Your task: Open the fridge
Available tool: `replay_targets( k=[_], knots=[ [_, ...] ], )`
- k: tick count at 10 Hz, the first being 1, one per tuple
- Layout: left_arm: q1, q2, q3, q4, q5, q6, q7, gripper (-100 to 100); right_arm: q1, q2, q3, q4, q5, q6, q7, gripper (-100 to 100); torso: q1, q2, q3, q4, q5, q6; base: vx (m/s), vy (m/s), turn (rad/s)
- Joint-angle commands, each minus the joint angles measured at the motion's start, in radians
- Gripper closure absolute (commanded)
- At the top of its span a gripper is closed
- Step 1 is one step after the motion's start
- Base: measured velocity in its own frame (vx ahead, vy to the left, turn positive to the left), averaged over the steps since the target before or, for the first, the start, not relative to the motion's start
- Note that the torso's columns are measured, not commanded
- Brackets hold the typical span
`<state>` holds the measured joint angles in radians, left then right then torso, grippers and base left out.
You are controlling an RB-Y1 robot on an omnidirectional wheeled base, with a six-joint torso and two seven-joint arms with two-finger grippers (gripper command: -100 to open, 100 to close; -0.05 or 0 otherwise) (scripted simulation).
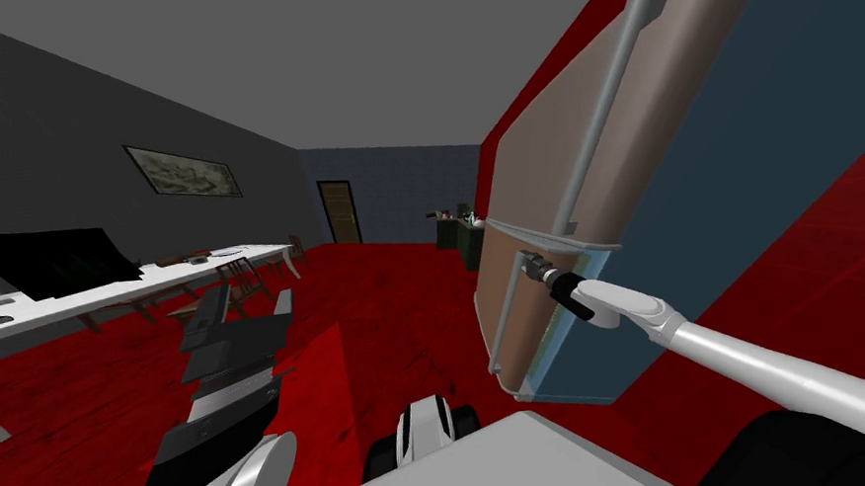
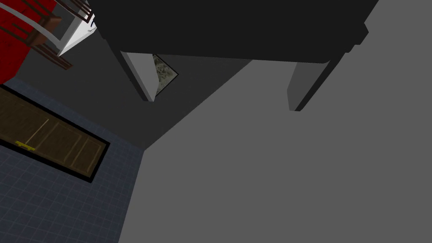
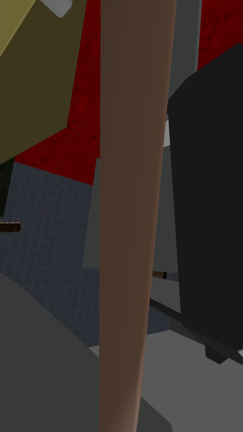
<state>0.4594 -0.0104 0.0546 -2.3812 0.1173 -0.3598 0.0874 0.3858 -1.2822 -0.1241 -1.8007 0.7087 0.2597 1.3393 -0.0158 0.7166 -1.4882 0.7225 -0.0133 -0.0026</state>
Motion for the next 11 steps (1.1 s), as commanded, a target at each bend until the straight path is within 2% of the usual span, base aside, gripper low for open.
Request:
replay_targets(
  k=[1,2,3,5,6,8,9,10,11],
  knots=[
    [0.000,0.000,0.000,0.000,0.000,0.000,0.000,0,0.033,-0.009,-0.003,0.009,-0.011,-0.002,-0.003,100,-0.003,-0.001,-0.001,0.000,0.000,0.001,0.020,-0.008,-0.024],
    [0.000,0.000,0.000,0.000,0.000,0.000,0.000,0,0.034,-0.033,0.001,0.052,-0.043,0.046,-0.019,100,-0.005,-0.001,-0.001,0.000,-0.002,0.001,-0.040,0.129,0.288],
    [0.000,0.000,0.000,0.000,0.000,0.000,0.000,0,0.034,-0.033,0.001,0.096,-0.043,0.046,-0.019,100,-0.001,-0.002,-0.002,-0.001,-0.003,-0.004,-0.099,0.174,0.430],
    [0.000,0.000,0.000,0.000,0.000,0.000,0.000,0,0.034,-0.033,0.001,0.103,-0.043,0.046,-0.019,100,-0.002,0.000,0.000,0.001,-0.001,-0.001,-0.024,0.057,0.099],
    [0.000,0.000,0.000,0.000,0.000,0.000,0.000,0,0.034,-0.058,0.004,0.138,-0.076,0.093,-0.035,100,-0.005,0.001,0.000,0.001,-0.002,0.000,-0.048,0.131,0.321],
    [0.000,0.000,0.000,0.000,0.000,0.000,0.000,0,0.034,-0.058,0.004,0.198,-0.076,0.093,-0.035,100,0.000,-0.001,0.000,0.001,-0.002,-0.006,-0.035,0.134,0.302],
    [0.000,0.000,0.000,0.000,0.000,0.000,0.000,0,0.034,-0.058,0.004,0.198,-0.076,0.093,-0.035,100,-0.003,0.001,0.000,0.001,-0.001,-0.002,0.010,0.026,0.003],
    [0.000,0.000,0.000,0.000,0.000,0.000,0.000,0,0.035,-0.083,0.008,0.230,-0.108,0.140,-0.052,100,-0.006,0.001,0.000,0.002,-0.001,-0.001,-0.042,0.128,0.293],
    [0.000,0.000,0.000,0.000,0.000,0.000,0.000,0,0.035,-0.083,0.008,0.248,-0.108,0.140,-0.052,100,-0.002,0.002,0.001,0.002,-0.003,-0.004,-0.057,0.168,0.332]
  ],
)
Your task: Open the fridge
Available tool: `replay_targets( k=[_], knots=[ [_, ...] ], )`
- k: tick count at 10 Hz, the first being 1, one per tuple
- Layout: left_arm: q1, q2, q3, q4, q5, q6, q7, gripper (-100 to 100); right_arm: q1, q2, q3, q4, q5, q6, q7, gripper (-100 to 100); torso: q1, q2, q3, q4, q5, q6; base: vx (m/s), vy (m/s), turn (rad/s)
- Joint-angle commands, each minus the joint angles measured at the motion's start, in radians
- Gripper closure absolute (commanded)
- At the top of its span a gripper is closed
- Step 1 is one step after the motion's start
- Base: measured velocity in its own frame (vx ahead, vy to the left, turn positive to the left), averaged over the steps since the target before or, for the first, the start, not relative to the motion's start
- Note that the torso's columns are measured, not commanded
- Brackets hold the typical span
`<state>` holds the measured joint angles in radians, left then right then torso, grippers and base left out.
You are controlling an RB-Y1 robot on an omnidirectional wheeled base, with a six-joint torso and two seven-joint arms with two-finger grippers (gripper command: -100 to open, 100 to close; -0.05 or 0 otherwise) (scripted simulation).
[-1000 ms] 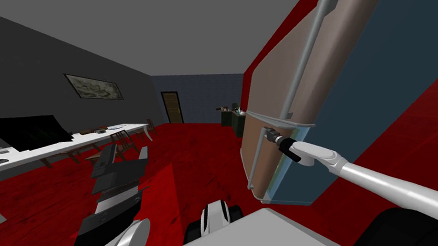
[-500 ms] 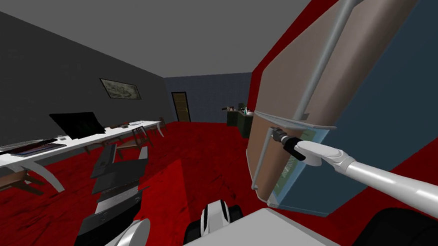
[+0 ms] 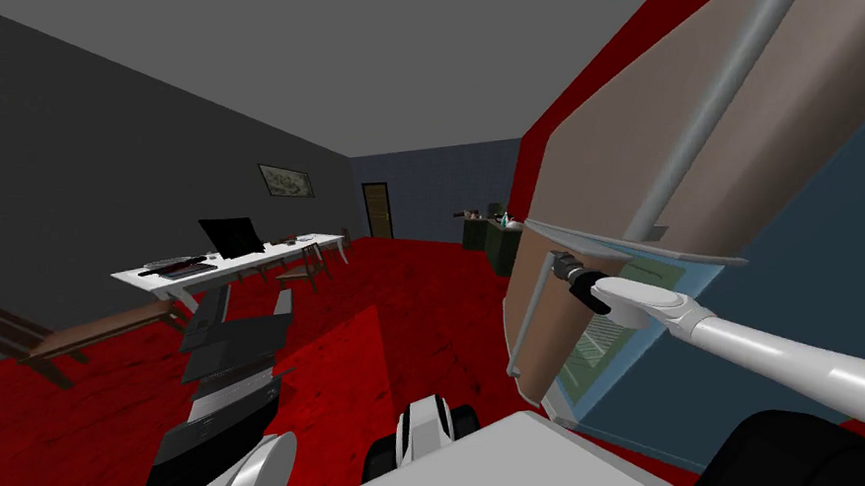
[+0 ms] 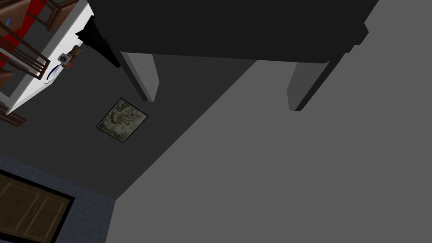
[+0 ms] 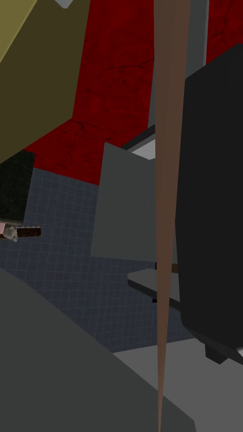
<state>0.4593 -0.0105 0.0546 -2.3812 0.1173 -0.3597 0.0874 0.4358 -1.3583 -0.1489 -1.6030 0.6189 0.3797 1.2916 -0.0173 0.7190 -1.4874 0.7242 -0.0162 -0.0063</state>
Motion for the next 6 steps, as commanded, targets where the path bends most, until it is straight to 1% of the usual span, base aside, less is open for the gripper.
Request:
replay_targets(
  k=[1,2,3,4,5,6],
  knots=[
    [0.000,0.000,0.000,0.000,0.000,0.000,0.000,0,-0.015,-0.007,0.033,0.085,-0.018,0.020,-0.004,100,0.002,0.001,0.002,0.002,0.001,-0.001,-0.012,0.106,0.195],
    [0.000,0.000,0.000,0.000,0.000,0.000,0.000,0,-0.015,-0.007,0.033,0.094,-0.018,0.020,-0.004,100,-0.001,0.001,0.001,0.002,0.003,0.001,0.016,0.039,0.071],
    [0.000,0.000,0.000,0.000,0.000,0.000,0.000,0,-0.014,-0.031,0.037,0.133,-0.051,0.068,-0.020,100,-0.003,0.001,0.000,0.002,0.003,0.002,0.000,0.129,0.305],
    [0.000,0.000,0.000,0.000,0.000,0.000,0.000,0,-0.014,-0.031,0.037,0.163,-0.051,0.068,-0.020,100,-0.001,-0.001,-0.001,0.002,0.002,-0.001,-0.026,0.175,0.365],
    [0.000,0.000,0.000,0.000,0.000,0.000,0.000,0,-0.014,-0.031,0.037,0.189,-0.051,0.068,-0.020,100,0.001,0.001,0.001,0.003,0.003,-0.002,-0.010,0.095,0.196],
    [0.000,0.000,0.000,0.000,0.000,0.000,0.000,0,-0.014,-0.056,0.041,0.216,-0.084,0.115,-0.037,100,0.001,0.005,0.004,0.004,0.003,0.000,-0.028,0.159,0.317]
  ],
)
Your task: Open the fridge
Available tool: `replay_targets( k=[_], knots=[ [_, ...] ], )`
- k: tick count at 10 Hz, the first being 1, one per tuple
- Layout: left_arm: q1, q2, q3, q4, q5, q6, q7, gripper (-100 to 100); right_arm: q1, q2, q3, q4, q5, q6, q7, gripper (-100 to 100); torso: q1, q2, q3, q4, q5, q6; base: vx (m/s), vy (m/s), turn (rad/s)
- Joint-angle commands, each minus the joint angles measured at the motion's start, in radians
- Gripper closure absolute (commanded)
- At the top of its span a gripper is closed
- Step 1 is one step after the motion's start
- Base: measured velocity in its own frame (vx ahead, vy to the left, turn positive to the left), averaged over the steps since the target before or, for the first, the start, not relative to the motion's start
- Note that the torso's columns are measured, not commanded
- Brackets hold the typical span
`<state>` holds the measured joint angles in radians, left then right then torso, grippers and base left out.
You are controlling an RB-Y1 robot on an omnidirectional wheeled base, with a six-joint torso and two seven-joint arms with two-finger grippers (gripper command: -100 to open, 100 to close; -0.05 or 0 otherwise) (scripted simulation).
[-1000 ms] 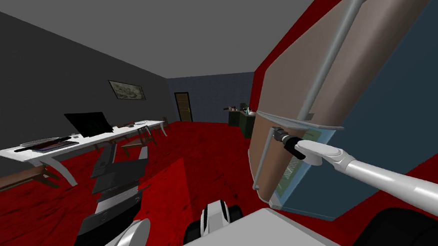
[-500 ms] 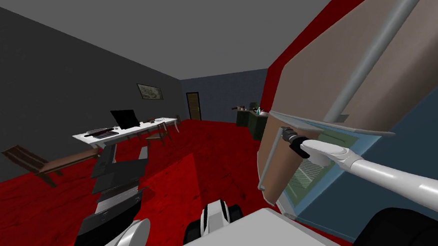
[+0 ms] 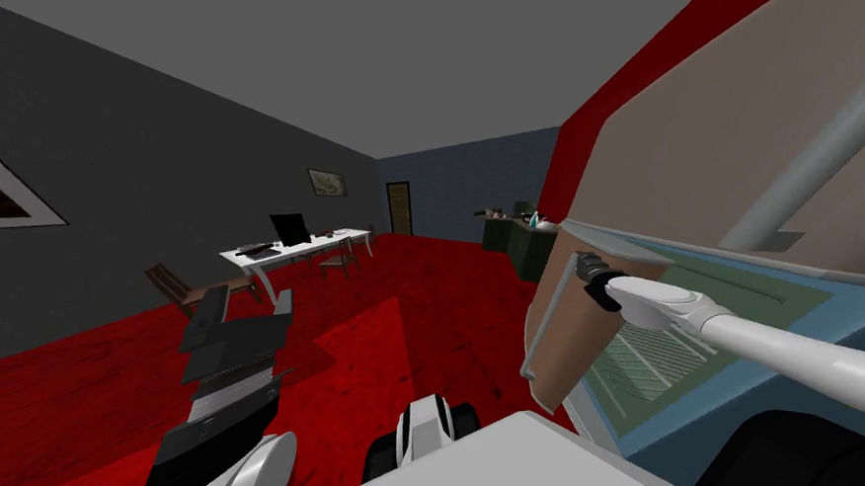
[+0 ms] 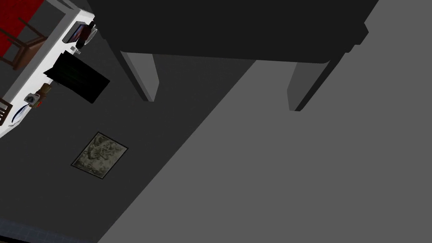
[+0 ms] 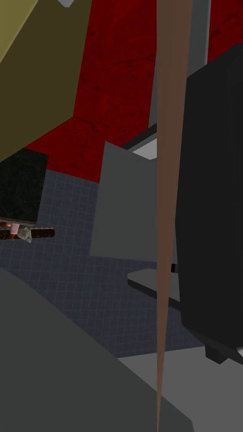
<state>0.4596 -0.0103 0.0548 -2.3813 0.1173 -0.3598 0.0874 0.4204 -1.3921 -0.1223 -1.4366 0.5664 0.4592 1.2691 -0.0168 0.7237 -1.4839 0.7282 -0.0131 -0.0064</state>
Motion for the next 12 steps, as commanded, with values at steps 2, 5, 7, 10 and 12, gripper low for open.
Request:
replay_targets(
  k=[2,5,7,10,12],
  knots=[
    [0.000,0.000,0.000,0.000,0.000,0.000,0.000,0,0.001,-0.022,0.015,0.116,-0.031,0.036,-0.014,100,0.007,0.002,0.002,0.003,0.003,-0.003,0.010,0.137,0.319],
    [0.000,0.000,0.000,0.000,0.000,0.000,0.000,0,0.002,-0.047,0.019,0.211,-0.064,0.083,-0.031,100,0.020,0.009,0.006,0.005,0.008,-0.001,0.018,0.130,0.295],
    [0.000,0.000,0.000,0.000,0.000,0.000,0.000,0,0.033,-0.054,-0.005,0.220,-0.089,0.113,-0.031,100,0.017,0.013,0.008,0.008,0.011,0.001,0.085,0.033,-0.005],
    [0.001,0.000,0.000,0.000,0.000,0.000,0.000,0,0.047,-0.052,-0.007,0.276,-0.122,0.127,-0.026,100,0.006,0.001,-0.003,0.006,0.014,0.003,0.330,0.061,0.017],
    [0.001,0.000,0.000,0.000,0.000,0.000,0.000,0,0.053,-0.051,-0.009,0.303,-0.139,0.133,-0.024,100,0.005,0.011,0.003,0.008,0.014,0.003,0.275,0.075,0.007]
  ],
)
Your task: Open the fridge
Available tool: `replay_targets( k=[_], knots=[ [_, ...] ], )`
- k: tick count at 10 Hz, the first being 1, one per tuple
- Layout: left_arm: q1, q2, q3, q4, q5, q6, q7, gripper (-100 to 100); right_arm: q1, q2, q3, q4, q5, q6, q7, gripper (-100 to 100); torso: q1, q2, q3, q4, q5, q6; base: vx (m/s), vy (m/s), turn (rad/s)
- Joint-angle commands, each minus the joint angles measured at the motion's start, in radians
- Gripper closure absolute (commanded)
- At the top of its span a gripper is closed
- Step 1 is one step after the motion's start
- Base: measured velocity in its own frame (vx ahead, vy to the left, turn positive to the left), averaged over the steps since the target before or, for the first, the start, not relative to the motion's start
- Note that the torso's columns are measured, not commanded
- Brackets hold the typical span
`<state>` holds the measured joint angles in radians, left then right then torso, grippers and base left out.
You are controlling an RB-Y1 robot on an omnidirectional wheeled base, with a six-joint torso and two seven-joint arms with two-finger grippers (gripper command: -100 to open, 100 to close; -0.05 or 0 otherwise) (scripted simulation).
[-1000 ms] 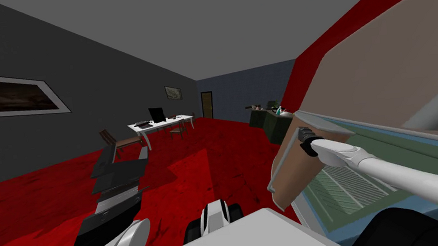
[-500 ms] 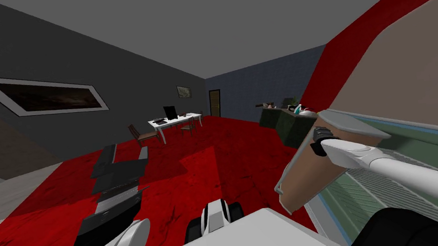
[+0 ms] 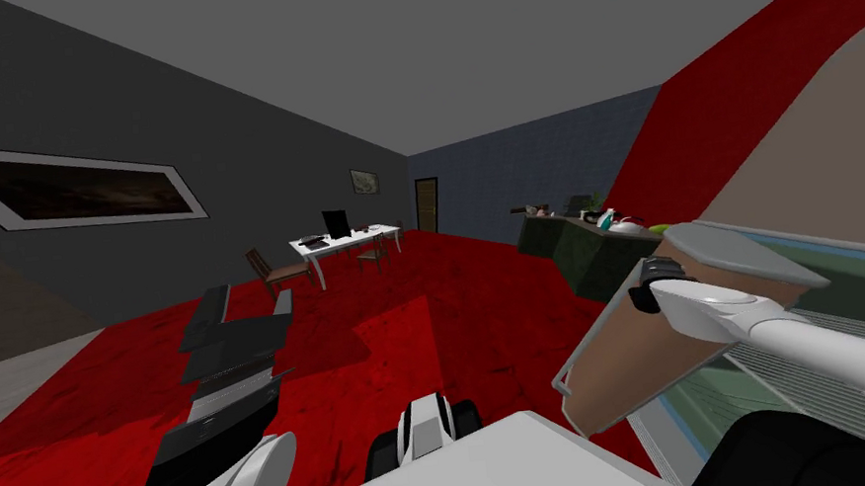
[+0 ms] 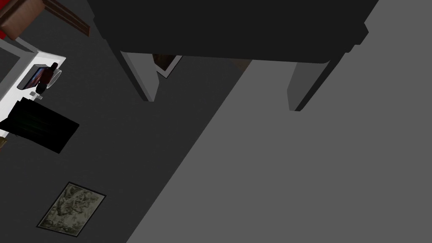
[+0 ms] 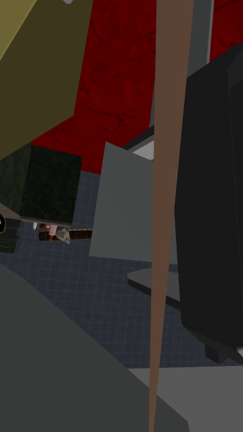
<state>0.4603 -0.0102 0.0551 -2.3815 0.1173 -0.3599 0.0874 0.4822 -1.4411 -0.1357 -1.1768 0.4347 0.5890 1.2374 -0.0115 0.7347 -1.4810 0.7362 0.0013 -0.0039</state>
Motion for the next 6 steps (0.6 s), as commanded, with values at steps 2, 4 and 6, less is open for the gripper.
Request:
replay_targets(
  k=[2,4,6],
  knots=[
    [0.000,0.000,0.000,0.000,0.000,0.000,0.000,0,-0.002,0.000,0.003,0.071,-0.023,0.010,0.010,100,-0.005,-0.008,-0.004,0.000,0.001,0.001,0.353,0.064,0.014],
    [0.000,0.000,0.000,0.000,0.000,0.000,0.000,0,0.011,0.002,0.001,0.125,-0.056,0.024,0.015,100,-0.009,-0.001,-0.001,0.001,0.001,0.000,0.324,0.044,0.037],
    [0.000,0.000,0.000,0.000,0.000,0.000,0.000,0,0.018,0.003,0.000,0.154,-0.073,0.030,0.017,100,-0.004,0.000,0.000,0.001,0.000,0.001,0.304,0.072,-0.003]
  ],
)
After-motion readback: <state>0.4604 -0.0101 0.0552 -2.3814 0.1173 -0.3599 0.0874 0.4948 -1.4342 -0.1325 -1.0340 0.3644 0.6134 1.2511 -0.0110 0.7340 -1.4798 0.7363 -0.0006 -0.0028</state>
